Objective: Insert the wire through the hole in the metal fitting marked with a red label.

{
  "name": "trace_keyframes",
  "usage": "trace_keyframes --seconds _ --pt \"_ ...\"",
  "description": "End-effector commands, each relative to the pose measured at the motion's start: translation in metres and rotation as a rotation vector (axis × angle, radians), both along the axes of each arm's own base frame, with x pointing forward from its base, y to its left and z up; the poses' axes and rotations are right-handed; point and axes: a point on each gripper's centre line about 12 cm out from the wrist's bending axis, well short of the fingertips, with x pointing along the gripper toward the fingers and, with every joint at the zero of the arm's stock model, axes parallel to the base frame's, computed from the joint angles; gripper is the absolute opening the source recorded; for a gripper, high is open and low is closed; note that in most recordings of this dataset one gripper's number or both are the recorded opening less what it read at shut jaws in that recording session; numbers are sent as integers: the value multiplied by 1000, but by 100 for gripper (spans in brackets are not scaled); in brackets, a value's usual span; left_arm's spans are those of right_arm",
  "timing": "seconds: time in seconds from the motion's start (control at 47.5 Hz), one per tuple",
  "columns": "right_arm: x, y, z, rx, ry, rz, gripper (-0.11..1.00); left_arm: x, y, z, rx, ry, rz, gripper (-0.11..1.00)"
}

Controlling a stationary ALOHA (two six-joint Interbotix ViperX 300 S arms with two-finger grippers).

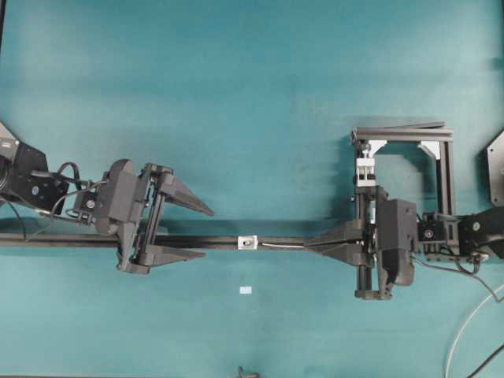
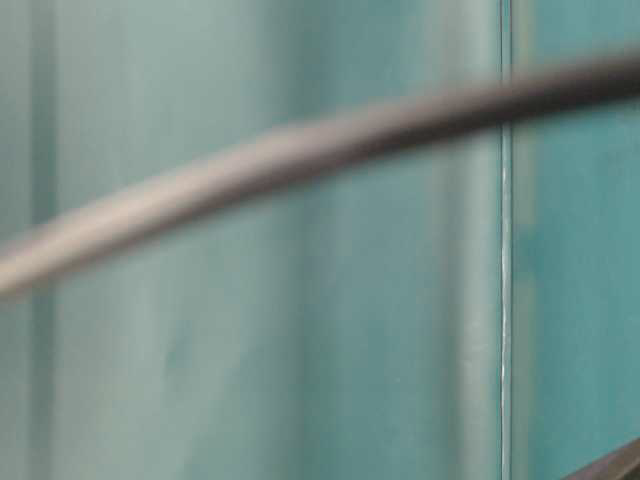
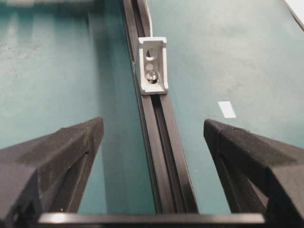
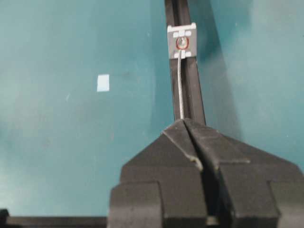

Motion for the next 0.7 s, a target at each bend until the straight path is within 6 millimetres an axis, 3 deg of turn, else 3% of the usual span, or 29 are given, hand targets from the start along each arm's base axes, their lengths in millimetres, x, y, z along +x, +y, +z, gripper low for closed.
trace_keyframes --seconds 0.0,0.674 --pt "3 3 7 9 -33 2 -1 4 0 9 -7 -35 0 70" --pt "9 5 5 6 -31 -1 -1 7 -1 11 -8 -39 -2 69"
